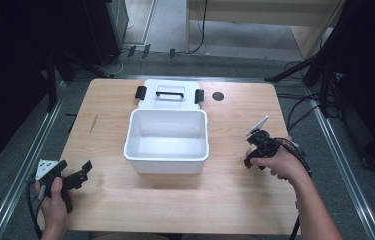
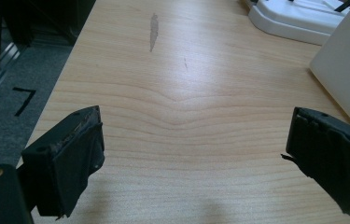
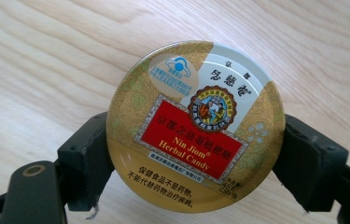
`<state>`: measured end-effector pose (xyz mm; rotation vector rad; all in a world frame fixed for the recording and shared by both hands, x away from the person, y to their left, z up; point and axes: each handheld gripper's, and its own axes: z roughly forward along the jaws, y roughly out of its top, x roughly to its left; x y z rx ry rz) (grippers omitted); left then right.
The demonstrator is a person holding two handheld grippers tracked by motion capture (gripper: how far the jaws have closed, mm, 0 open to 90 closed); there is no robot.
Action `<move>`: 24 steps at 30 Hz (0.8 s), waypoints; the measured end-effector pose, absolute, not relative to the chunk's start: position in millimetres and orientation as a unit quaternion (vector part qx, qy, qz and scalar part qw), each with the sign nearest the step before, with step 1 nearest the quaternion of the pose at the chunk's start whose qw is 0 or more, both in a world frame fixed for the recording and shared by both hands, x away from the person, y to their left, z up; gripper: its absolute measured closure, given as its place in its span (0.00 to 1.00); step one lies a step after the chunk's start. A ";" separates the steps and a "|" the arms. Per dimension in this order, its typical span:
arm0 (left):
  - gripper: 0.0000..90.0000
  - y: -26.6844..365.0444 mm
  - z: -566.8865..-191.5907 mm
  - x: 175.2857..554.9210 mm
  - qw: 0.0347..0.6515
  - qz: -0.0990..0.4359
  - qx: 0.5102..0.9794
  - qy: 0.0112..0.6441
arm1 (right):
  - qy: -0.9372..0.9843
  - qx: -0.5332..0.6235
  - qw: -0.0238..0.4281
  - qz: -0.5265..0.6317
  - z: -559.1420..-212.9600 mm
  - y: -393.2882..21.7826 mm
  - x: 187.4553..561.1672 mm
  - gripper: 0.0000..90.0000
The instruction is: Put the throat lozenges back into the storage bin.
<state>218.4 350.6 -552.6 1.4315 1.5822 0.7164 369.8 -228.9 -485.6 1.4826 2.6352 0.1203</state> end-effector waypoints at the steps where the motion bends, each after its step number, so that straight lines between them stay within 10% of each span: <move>1: 0.05 350.6 -552.6 218.4 0.431 0.287 0.574 0.634 | 0.869 0.489 0.058 0.040 -485.6 -228.9 369.8 0.23; 24: 0.05 350.8 -552.7 218.9 0.432 0.285 0.576 0.633 | 0.913 0.396 0.065 0.079 -440.1 -185.1 369.0 0.23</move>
